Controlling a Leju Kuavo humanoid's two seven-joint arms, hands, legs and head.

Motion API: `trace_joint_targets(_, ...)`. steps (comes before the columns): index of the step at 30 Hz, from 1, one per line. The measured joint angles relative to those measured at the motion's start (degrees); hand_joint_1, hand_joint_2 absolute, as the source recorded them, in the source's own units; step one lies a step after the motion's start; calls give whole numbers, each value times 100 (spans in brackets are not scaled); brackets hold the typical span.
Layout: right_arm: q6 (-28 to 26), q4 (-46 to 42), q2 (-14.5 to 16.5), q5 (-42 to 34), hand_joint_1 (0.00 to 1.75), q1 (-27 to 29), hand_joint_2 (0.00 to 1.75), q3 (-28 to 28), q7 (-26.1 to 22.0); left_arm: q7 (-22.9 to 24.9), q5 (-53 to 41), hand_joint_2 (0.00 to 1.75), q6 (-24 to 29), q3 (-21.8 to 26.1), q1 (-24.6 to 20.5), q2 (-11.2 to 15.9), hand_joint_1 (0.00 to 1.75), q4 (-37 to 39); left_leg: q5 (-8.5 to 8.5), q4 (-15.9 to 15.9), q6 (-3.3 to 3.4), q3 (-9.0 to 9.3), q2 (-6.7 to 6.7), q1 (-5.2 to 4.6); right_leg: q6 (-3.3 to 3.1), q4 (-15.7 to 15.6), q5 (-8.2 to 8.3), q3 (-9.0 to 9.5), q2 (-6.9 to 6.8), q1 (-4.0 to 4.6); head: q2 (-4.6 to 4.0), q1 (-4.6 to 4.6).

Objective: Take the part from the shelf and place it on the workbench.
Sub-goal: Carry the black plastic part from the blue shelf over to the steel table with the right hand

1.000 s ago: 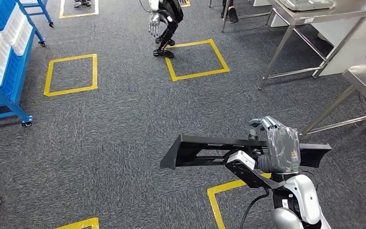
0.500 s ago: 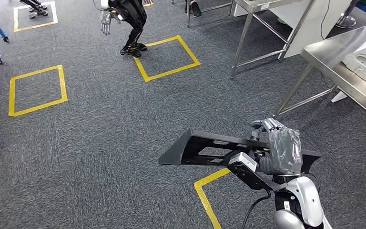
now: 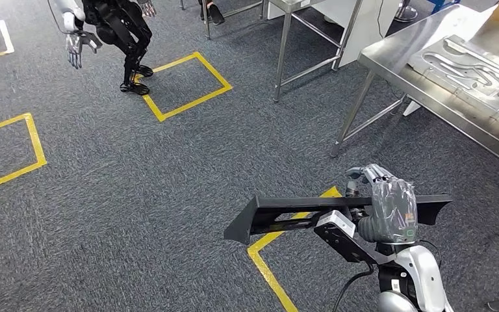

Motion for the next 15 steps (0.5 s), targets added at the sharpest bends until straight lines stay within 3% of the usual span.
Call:
trace_joint_targets(2, 1, -11, -9, -20, 175, 15, 175, -36, -14, -16, -13, 175, -3, 5, -12, 2, 0, 3, 43, -54, 76, 3, 131, 14, 53, 242, -169, -118, -264, 13, 1, 1)
trace_joint_targets(4, 1, -25, -17, -58, 175, 27, 175, -71, -31, -52, -15, 175, 12, 4, 1, 2, 0, 6, 52, -68, 113, -7, 263, 5, 92, 881, -529, -416, -583, 14, 1, 2)
trace_joint_targets(6, 1, -33, -18, -90, 175, 61, 175, -98, -43, -79, -16, 175, 32, 3, 22, 2, 0, 7, 42, -67, 122, -14, 409, -8, 117, 1461, -740, -692, -669, -5, -1, 2)
trace_joint_targets(7, 1, -36, -18, -98, 175, 81, 175, -112, -49, -90, -16, 175, 39, 3, 24, 2, 0, 7, 36, -67, 122, -13, 481, -11, 121, 1502, -699, -708, -683, -11, -1, 2)
trace_joint_targets(9, 2, -51, -19, -115, 175, 112, 175, -140, -68, -103, -15, 175, 48, 3, 17, 2, 0, 7, 19, -67, 111, 8, 611, -13, 102, 963, -366, -410, -764, -9, 0, 2)
trace_joint_targets(11, 2, -80, -19, -131, 175, 126, 175, -172, -86, -106, -15, 175, 50, 2, 8, 0, 0, 8, -8, -65, 77, 43, 723, -27, 40, 197, -108, -3, -1017, 44, 1, 2)
trace_joint_targets(12, 3, -93, -19, -136, 175, 132, 175, -189, -92, -106, -15, 175, 49, 1, 8, -1, 0, 9, -22, -64, 50, 57, 776, -34, 9, -18, -62, 106, -1104, 75, 0, 2)
trace_joint_targets(13, 3, -103, -19, -138, 175, 143, 175, -207, -94, -104, -15, 175, 48, 1, 8, -2, 0, 10, -34, -66, 19, 71, 831, -38, -18, -99, -69, 135, -1135, 103, 0, 2)
trace_joint_targets(15, 2, -120, -20, -140, 175, 184, 175, -237, -96, -99, -16, 175, 46, 0, 0, -2, 0, 11, -55, -88, -49, 109, 930, -40, -66, -117, -47, 134, -994, 99, 0, 1)
